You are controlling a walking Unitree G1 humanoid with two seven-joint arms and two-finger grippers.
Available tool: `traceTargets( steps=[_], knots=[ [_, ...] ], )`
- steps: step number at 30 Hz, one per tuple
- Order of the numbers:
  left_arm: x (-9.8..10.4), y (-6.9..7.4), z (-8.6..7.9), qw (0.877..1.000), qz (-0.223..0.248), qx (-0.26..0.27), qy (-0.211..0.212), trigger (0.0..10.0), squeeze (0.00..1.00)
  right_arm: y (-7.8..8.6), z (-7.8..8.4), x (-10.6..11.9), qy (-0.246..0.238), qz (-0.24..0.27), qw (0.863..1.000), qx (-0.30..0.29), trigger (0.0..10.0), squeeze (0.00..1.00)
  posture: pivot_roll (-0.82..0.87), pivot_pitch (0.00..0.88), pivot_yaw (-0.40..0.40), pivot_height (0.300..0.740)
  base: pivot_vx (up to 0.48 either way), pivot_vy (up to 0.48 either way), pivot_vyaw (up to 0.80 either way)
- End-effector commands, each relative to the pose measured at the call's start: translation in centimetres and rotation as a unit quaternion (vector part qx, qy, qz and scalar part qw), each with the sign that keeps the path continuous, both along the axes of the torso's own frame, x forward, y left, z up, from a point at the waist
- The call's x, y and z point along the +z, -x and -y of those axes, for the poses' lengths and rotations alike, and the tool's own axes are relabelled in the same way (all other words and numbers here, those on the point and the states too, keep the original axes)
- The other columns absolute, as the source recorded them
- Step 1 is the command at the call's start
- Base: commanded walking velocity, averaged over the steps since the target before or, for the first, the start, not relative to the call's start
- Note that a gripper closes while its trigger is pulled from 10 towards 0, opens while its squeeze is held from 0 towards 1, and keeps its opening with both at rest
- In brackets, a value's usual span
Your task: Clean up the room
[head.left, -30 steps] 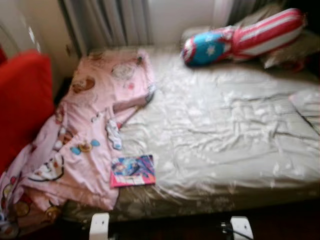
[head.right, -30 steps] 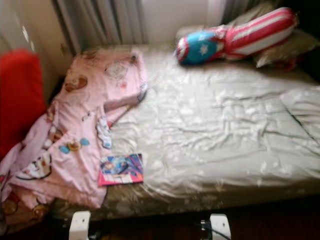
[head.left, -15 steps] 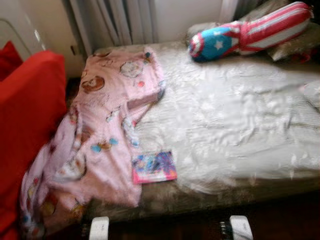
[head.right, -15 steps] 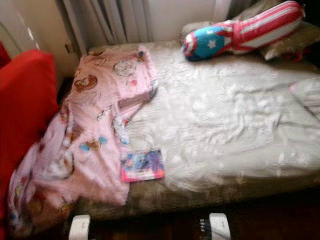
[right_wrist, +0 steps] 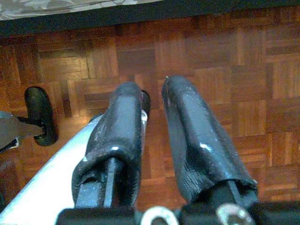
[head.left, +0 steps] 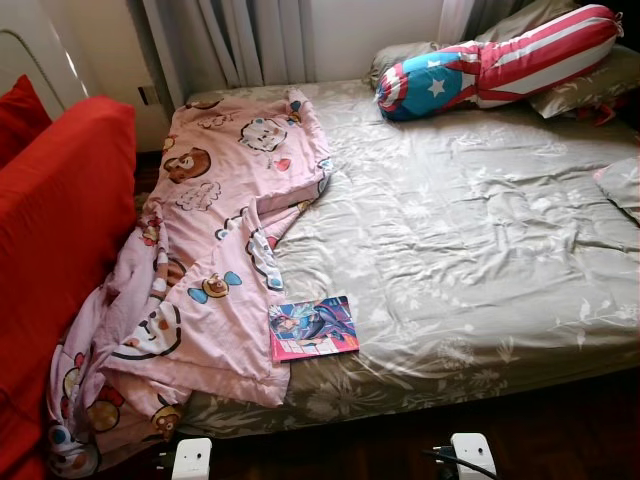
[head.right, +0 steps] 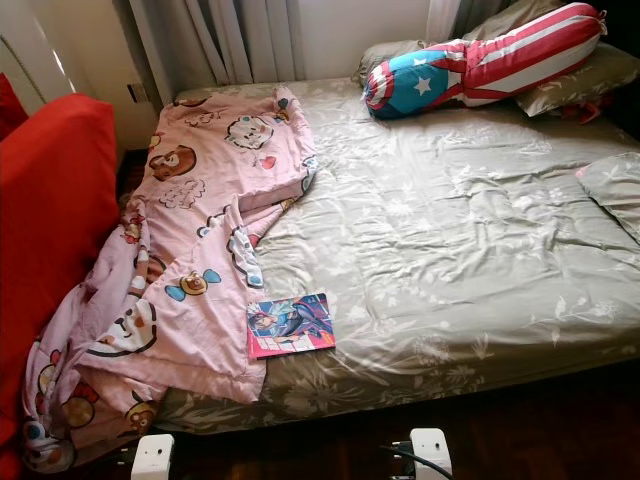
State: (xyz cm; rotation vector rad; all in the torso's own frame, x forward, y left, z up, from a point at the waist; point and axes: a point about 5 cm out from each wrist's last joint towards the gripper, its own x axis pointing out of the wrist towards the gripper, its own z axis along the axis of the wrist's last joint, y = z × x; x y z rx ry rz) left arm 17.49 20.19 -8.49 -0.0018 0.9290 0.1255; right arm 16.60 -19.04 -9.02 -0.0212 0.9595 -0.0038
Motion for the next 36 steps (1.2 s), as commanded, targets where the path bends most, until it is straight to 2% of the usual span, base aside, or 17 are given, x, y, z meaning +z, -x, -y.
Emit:
traceTargets(
  steps=[1, 16, 24, 27, 30, 36],
  knots=[
    [-0.31, 0.75, -0.31, 1.0, -0.014, 0.007, 0.002, 10.0, 0.0, 0.21, -0.1, -0.09, 0.0, -0.001, 1.0, 0.001, 10.0, 0.0, -0.11, 0.107, 0.024, 0.74, 0.0, 0.0, 0.8],
    [-0.3, 0.74, -0.2, 1.0, -0.01, 0.006, 0.001, 10.0, 0.0, 0.3, -0.23, -0.15, -0.009, -0.004, 1.0, 0.001, 10.0, 0.0, -0.11, 0.088, 0.025, 0.74, 0.0, 0.0, 0.79],
    [-0.31, 0.74, -0.19, 1.0, -0.01, 0.006, 0.001, 10.0, 0.0, 0.33, -0.23, -0.16, -0.013, -0.003, 1.0, -0.006, 10.0, 0.0, -0.11, 0.088, 0.025, 0.74, 0.0, 0.0, 0.0],
    [-0.37, 0.82, -0.07, 1.0, -0.011, 0.007, 0.002, 10.0, 0.0, 0.16, -0.23, -0.06, -0.006, -0.001, 1.0, 0.018, 10.0, 0.0, -0.11, 0.085, 0.023, 0.74, 0.0, 0.0, 0.8],
    [-0.36, 0.82, -0.09, 1.0, -0.011, 0.007, 0.002, 10.0, 0.0, 0.23, -0.21, -0.1, -0.011, -0.001, 1.0, 0.008, 10.0, 0.0, -0.11, 0.087, 0.023, 0.74, 0.0, 0.0, 0.75],
    [-0.33, 0.74, -0.13, 1.0, -0.011, 0.006, 0.002, 10.0, 0.0, 0.34, -0.18, -0.15, -0.014, -0.002, 1.0, -0.004, 10.0, 0.0, -0.11, 0.092, 0.024, 0.74, 0.0, 0.0, 0.0]
  ],
)
